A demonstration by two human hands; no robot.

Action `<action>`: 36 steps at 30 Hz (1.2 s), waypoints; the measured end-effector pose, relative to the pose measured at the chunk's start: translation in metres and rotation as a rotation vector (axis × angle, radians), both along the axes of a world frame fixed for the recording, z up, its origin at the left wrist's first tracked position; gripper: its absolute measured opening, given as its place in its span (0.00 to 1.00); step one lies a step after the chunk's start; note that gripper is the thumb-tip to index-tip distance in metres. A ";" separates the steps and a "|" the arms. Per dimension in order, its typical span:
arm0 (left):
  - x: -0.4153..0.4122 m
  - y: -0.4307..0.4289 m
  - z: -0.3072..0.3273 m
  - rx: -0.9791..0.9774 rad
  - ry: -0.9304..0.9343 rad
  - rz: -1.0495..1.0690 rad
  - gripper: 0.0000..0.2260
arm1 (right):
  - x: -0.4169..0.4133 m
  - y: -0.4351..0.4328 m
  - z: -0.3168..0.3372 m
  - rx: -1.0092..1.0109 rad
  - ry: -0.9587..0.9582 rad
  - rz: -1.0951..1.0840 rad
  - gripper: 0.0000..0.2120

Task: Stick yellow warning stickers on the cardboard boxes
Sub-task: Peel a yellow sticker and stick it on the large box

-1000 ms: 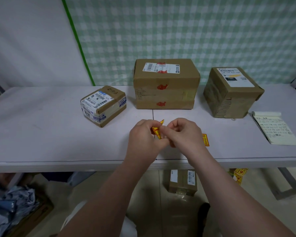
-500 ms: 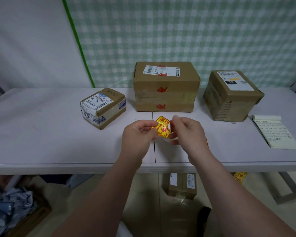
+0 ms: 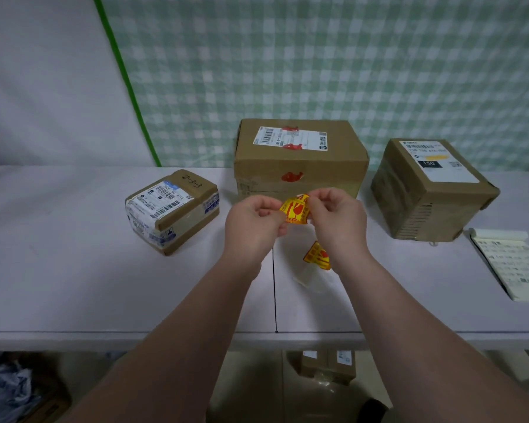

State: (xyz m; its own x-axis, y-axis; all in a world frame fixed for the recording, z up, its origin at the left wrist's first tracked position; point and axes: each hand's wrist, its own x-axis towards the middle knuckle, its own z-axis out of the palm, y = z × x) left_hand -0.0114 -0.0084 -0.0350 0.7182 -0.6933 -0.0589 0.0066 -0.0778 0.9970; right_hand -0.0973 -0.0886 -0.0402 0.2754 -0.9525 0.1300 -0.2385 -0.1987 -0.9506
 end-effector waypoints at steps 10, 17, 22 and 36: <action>0.026 -0.054 -0.027 0.022 -0.093 0.075 0.08 | 0.025 -0.037 -0.019 -0.075 -0.134 -0.084 0.10; 0.025 -0.063 -0.034 0.003 -0.305 0.127 0.10 | 0.030 -0.042 -0.016 -0.153 -0.193 -0.135 0.12; 0.019 -0.058 -0.039 -0.036 -0.406 0.170 0.12 | 0.029 -0.040 -0.019 -0.201 -0.193 -0.114 0.10; 0.027 -0.065 -0.038 -0.053 -0.441 0.222 0.11 | 0.037 -0.044 -0.021 -0.204 -0.153 -0.172 0.09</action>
